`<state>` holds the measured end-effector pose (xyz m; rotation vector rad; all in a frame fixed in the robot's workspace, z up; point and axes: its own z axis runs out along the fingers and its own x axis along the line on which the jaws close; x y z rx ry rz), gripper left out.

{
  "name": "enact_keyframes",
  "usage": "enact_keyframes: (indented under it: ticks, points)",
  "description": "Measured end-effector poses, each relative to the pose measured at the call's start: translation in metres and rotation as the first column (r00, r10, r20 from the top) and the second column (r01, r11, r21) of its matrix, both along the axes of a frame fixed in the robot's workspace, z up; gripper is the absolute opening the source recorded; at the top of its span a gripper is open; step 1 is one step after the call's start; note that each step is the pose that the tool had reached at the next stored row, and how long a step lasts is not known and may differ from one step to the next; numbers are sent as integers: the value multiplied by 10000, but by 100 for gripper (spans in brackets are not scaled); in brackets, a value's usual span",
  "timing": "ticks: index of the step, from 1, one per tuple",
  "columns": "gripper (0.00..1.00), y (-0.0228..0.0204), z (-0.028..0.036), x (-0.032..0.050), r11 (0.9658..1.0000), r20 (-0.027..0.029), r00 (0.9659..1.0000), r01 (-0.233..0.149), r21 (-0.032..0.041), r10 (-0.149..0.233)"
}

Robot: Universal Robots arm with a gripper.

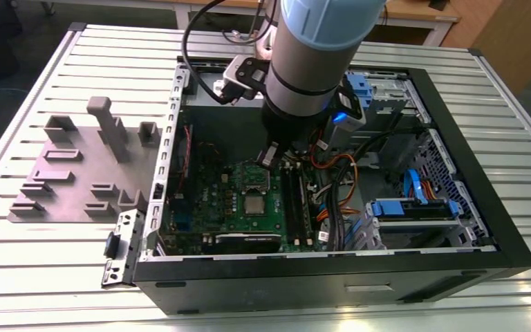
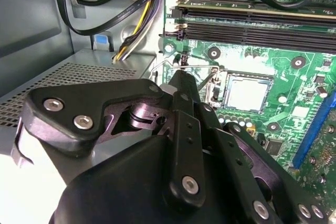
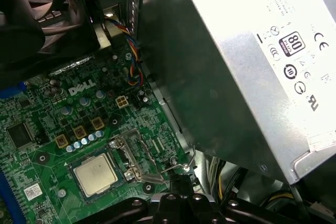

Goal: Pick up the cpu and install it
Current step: 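Close the cpu cover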

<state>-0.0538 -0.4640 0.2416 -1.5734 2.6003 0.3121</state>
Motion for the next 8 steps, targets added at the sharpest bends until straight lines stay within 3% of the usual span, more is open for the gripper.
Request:
enact_keyframes:
  ticks: [8]
  points:
    - [11, -5, 6, -1, 10000, 0, 10000, -25, -72, 25]
